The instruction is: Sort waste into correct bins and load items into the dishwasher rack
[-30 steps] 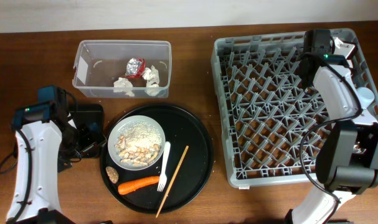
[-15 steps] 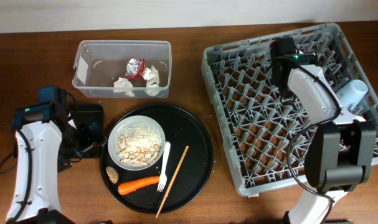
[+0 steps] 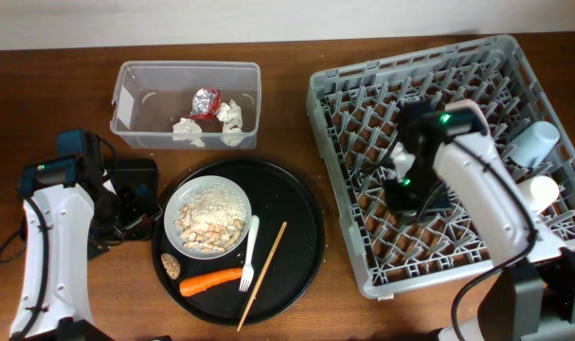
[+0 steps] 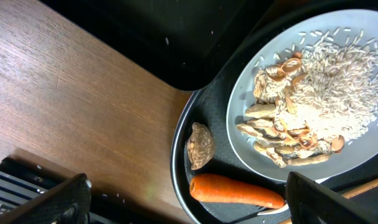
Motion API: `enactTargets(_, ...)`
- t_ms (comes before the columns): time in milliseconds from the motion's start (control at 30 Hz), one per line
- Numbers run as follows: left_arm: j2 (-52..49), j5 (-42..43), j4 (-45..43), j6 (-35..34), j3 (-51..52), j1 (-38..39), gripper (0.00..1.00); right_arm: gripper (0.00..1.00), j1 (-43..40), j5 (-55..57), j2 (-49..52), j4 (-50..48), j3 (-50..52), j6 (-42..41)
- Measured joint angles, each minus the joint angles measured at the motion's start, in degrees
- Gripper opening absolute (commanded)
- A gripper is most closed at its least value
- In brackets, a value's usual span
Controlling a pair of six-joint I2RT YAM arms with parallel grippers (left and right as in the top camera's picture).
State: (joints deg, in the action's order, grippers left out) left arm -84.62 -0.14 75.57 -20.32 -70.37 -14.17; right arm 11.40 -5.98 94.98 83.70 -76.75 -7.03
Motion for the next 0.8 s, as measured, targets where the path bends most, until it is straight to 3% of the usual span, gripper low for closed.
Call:
enactTargets(100, 0.0, 0.0, -0.1, 0.0, 0.0, 0.0, 0.99, 0.20, 7.8, -3.4, 0.2, -3.2, 7.6, 0.2)
enactTargets(267, 0.0, 0.0, -0.1, 0.0, 0.0, 0.0, 0.99, 0.19, 13.4, -7.4, 0.2, -10.2, 8.4, 0.1)
enactTargets(367, 0.0, 0.0, 0.0, 0.0, 0.0, 0.0, 0.99, 0.25, 14.5, -11.5, 0.2, -13.5, 8.4, -0.2)
enactTargets(500, 0.0, 0.0, -0.1, 0.0, 0.0, 0.0, 0.99, 0.30, 14.5, -3.0, -0.7, -8.0, 5.6, -3.9)
enactTargets(533, 0.0, 0.0, 0.0, 0.0, 0.0, 0.0, 0.99, 0.39, 14.5, 0.2, -2.0, -6.2, 2.8, -5.2)
enactTargets(567, 0.0, 0.0, 0.0, 0.0, 0.0, 0.0, 0.99, 0.79, 14.5, 3.8, -5.3, -6.2, -1.0, -7.1)
enactTargets(600, 0.0, 0.0, 0.0, 0.0, 0.0, 0.0, 0.99, 0.90, 14.5, 6.8, -9.8, -6.4, -4.2, -9.4)
enactTargets(700, 0.0, 0.4, -0.9, 0.0, 0.0, 1.2, 0.99, 0.90, 9.5, 10.1, -18.1, -8.0, -5.9, -13.2)
enactTargets(800, 0.0, 1.1, -7.1, 0.0, 0.1, 12.9, 0.99, 0.90, 6.2, 10.5, -17.8, -5.9, -5.8, -13.8)
